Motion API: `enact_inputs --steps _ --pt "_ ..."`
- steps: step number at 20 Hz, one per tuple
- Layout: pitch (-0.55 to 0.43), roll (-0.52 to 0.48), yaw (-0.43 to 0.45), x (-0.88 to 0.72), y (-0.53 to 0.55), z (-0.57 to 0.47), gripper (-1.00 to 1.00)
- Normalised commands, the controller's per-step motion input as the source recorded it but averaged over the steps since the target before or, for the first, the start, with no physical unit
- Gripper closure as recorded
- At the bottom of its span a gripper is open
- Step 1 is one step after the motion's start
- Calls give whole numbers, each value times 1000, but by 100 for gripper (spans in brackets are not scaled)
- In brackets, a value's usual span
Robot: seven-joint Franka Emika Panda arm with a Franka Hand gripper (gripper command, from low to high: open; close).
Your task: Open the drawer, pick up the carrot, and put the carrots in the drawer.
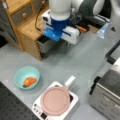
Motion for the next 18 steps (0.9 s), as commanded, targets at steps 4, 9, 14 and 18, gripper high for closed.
enact_inputs --steps 4,9,14,18 --pt "-115 168 -22 -39 -62 -102 -100" --pt "-79 169 -85 -110 60 -37 -100" --pt "-38 150 -105 -142 210 56 -100" --pt "-39 121 -95 -76 251 -6 -100"
